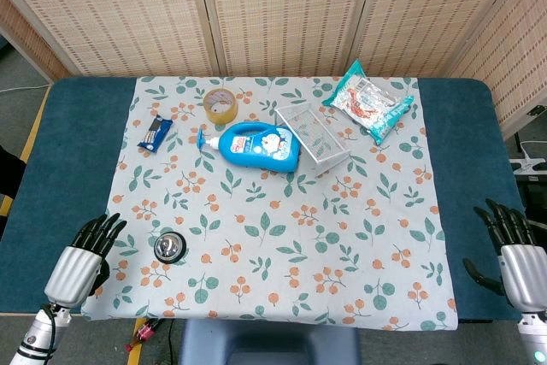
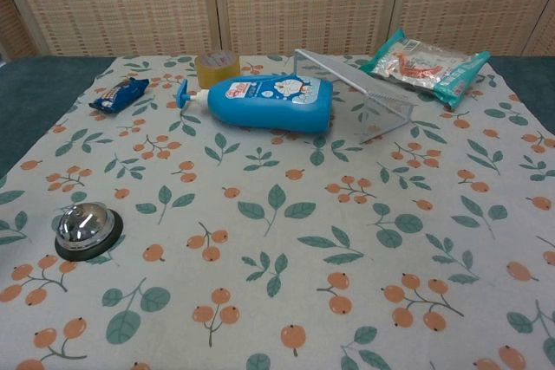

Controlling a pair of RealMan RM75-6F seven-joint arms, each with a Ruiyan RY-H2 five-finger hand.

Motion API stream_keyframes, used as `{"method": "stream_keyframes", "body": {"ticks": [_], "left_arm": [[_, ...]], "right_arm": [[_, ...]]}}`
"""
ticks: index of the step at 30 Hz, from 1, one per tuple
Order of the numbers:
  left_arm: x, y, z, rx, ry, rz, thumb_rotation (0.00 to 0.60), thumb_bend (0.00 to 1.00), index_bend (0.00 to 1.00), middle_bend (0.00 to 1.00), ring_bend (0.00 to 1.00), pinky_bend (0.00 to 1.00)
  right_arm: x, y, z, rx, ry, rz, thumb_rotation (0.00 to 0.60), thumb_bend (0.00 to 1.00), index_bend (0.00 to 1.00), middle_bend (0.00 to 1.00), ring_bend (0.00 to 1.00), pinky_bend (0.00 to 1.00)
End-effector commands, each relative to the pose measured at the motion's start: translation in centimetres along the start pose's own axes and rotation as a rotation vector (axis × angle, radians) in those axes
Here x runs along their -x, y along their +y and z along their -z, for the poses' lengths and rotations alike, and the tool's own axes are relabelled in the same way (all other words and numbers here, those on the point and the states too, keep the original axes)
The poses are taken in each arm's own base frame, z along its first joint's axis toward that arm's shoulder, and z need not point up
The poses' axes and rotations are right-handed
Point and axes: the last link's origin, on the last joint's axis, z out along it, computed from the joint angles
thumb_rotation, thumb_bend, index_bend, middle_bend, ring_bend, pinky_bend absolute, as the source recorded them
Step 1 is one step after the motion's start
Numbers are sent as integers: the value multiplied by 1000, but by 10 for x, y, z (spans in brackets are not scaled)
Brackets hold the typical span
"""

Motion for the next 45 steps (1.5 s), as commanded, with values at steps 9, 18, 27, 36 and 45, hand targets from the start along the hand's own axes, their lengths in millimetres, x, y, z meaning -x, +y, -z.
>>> {"method": "stream_keyframes", "body": {"ticks": [9, 18, 27, 36, 45], "left_arm": [[3, 1, -2, 7, -20, 8, 600, 1000, 0, 12, 0, 151], [12, 14, -1, 40, -63, 41, 600, 1000, 0, 0, 0, 112], [41, 46, -37, 58, -46, 145, 600, 1000, 0, 0, 0, 83], [92, 73, -49, 109, -123, 237, 600, 1000, 0, 0, 0, 58], [132, 73, -44, 90, -228, 264, 600, 1000, 0, 0, 0, 57]], "right_arm": [[0, 0, -1, -2, -9, -7, 600, 188, 107, 0, 0, 25], [1, 0, -2, -7, -36, -16, 600, 188, 107, 0, 0, 25], [0, 1, -4, 7, -25, -23, 600, 188, 107, 0, 0, 24], [-1, 0, -3, 2, -39, -34, 600, 188, 107, 0, 0, 25], [-2, 0, -3, -4, -39, -37, 600, 188, 107, 0, 0, 25]]}}
